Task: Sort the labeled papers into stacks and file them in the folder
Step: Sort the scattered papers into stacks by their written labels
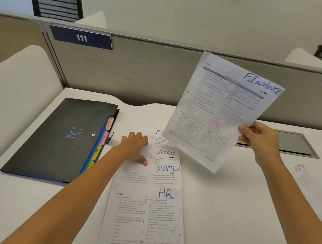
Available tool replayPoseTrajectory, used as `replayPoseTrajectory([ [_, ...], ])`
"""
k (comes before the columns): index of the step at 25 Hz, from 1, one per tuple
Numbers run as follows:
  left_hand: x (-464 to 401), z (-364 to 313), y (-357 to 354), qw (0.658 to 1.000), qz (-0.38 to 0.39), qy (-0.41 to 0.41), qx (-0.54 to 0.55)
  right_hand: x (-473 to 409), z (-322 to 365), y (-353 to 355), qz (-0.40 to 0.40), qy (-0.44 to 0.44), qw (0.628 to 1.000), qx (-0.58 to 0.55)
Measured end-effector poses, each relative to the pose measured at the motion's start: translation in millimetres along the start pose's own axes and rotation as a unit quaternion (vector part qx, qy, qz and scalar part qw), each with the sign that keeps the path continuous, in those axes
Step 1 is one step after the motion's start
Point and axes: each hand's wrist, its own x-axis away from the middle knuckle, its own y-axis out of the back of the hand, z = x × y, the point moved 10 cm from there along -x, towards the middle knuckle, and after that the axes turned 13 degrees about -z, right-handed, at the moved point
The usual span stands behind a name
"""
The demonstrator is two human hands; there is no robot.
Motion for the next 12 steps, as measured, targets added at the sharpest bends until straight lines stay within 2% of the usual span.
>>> replayPoseTrajectory([
  [5,-8.5,-4.1,-9.0,0.999,0.027,-0.030,-0.017,-9.9,7.9,-43.2,0.008,0.022,1.000,-0.005],
  [9,-4.6,-8.5,-2.5,0.996,0.003,-0.025,0.087,-18.4,12.7,-80.6,0.017,0.037,0.999,-0.021],
  [12,1.6,-1.3,9.5,0.986,-0.057,-0.011,0.159,-25.6,15.5,-111.9,0.044,0.044,0.997,-0.040],
])
